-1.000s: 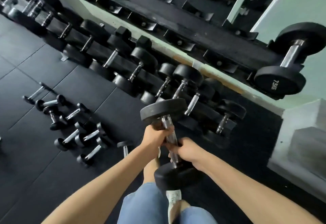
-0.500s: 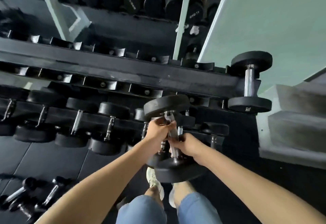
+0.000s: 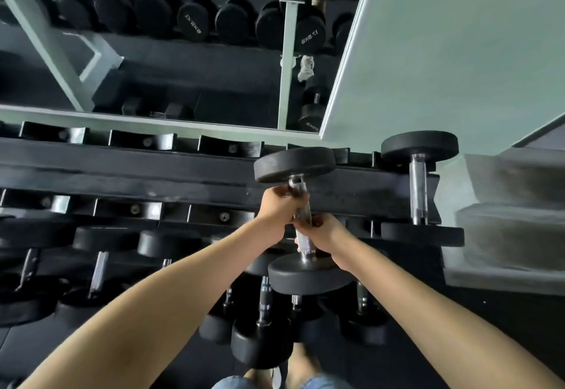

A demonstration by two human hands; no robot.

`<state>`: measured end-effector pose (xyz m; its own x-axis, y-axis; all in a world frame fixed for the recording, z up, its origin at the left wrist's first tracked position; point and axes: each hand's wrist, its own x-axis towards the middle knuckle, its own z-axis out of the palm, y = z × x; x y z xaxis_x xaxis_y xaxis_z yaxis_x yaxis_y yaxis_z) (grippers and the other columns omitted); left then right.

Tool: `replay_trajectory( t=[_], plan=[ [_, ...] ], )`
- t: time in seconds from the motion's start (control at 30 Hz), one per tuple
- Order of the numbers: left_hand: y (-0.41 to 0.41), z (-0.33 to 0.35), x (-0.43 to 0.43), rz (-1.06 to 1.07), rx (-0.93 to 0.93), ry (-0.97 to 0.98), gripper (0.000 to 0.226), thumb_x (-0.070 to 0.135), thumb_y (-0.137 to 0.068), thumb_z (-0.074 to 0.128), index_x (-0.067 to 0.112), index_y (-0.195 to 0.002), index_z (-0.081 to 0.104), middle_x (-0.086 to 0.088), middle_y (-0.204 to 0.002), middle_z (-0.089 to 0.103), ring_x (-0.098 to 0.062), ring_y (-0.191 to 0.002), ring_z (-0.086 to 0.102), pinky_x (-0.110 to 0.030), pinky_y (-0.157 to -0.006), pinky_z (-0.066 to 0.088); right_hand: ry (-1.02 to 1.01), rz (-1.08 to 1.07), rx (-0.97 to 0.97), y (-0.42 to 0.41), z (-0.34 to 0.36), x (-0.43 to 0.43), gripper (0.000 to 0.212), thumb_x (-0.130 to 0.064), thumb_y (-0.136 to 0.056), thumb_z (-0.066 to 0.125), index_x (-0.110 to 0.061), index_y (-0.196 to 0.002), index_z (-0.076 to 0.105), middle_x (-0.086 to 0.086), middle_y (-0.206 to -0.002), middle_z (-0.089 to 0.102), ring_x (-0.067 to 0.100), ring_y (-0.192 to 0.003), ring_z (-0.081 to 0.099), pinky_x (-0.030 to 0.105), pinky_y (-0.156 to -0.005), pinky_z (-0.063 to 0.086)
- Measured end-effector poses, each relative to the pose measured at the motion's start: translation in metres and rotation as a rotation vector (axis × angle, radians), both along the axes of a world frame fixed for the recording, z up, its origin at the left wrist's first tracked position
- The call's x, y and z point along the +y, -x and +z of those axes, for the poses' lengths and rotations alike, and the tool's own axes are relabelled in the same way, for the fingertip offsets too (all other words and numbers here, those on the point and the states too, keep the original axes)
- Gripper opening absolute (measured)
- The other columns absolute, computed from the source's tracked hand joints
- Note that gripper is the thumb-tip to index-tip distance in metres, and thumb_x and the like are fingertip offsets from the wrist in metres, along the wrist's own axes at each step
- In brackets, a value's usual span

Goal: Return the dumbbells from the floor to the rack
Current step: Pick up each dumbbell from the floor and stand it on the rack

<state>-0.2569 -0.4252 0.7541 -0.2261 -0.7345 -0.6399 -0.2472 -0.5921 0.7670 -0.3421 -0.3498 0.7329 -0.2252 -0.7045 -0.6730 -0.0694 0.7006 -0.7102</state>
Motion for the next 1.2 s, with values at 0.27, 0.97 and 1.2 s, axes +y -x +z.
replay_trajectory(
  t=[0.27,0.97,1.2],
  plan=[
    [0.061,-0.017,-0.053,-0.021,-0.023,-0.051,0.024,0.002,-0.086,0.064,0.018,-0.069,0.059,-0.002,-0.074,0.060,-0.026,-0.085,0.061,-0.045,-0.089,0.055,-0.002,-0.013,-0.004,0.058,-0.020,-0.051,0.014,-0.027,-0.094,0.060,-0.016,-0.086,0.065,0.000,-0.082,0.067,0.024,-0.088,0.063,0.032,-0.079,0.048],
    [0.036,-0.026,-0.047,-0.107,-0.175,0.074,0.050,0.033,-0.082,0.069,0.012,-0.125,0.057,-0.002,-0.101,0.066,-0.020,-0.085,0.061,-0.040,-0.094,0.053,-0.075,0.043,0.481,0.059,-0.010,-0.051,0.056,-0.057,-0.084,0.060,-0.012,-0.118,0.058,0.002,-0.099,0.068,0.021,-0.085,0.064,0.034,-0.072,0.046],
    [-0.026,-0.004,-0.015,0.004,-0.002,0.115,0.033,0.028,-0.086,0.067,0.007,-0.111,0.061,-0.004,-0.089,0.063,-0.013,-0.072,0.057,-0.032,-0.078,0.056,0.147,-0.078,0.701,0.029,0.042,0.006,0.049,-0.049,-0.086,0.061,-0.017,-0.123,0.056,-0.008,-0.095,0.064,0.017,-0.100,0.063,0.029,-0.080,0.042]
  ],
)
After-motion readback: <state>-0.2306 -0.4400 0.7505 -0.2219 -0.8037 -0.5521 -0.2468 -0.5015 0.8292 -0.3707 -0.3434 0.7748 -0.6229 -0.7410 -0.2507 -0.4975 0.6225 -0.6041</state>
